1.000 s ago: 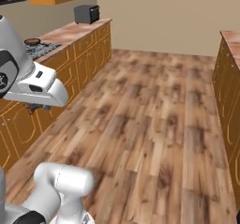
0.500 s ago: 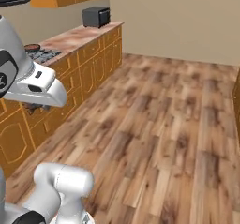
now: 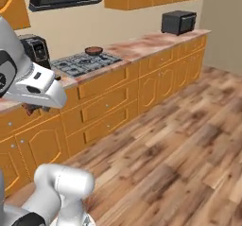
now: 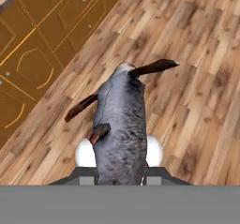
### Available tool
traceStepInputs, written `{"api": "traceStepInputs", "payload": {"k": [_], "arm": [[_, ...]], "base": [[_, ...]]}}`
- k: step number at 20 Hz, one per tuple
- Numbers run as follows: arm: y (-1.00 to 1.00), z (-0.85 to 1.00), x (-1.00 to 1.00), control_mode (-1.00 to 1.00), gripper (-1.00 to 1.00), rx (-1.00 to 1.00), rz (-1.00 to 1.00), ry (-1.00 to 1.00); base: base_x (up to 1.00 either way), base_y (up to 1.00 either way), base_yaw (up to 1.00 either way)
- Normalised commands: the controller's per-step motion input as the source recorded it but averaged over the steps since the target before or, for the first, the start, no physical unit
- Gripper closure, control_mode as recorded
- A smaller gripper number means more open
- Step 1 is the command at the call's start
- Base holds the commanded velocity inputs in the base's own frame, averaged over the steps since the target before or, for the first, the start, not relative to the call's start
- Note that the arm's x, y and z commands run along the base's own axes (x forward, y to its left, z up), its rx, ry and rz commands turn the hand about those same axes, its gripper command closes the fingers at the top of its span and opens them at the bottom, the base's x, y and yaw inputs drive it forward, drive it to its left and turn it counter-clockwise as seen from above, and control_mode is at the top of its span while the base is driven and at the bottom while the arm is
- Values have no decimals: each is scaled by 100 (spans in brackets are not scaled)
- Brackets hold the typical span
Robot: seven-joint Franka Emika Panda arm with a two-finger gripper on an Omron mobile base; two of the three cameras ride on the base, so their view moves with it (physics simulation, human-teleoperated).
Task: Retrieve the fish from the fridge and place it on the saucepan with marinade on the stove.
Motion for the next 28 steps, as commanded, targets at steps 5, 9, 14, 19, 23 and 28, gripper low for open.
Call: {"api": "traceStepInputs", "payload": {"k": [5, 9, 14, 19, 23, 28], "arm": [[0, 0, 0, 100, 100, 0, 0, 0], [0, 0, 0, 100, 100, 0, 0, 0], [0, 0, 0, 100, 100, 0, 0, 0], [0, 0, 0, 100, 100, 0, 0, 0], [0, 0, 0, 100, 100, 0, 0, 0], [0, 0, 0, 100, 100, 0, 0, 0]], "base": [[84, -6, 79], [60, -20, 81], [40, -34, 79], [6, -80, 60], [0, -95, 60], [0, -95, 61]]}}
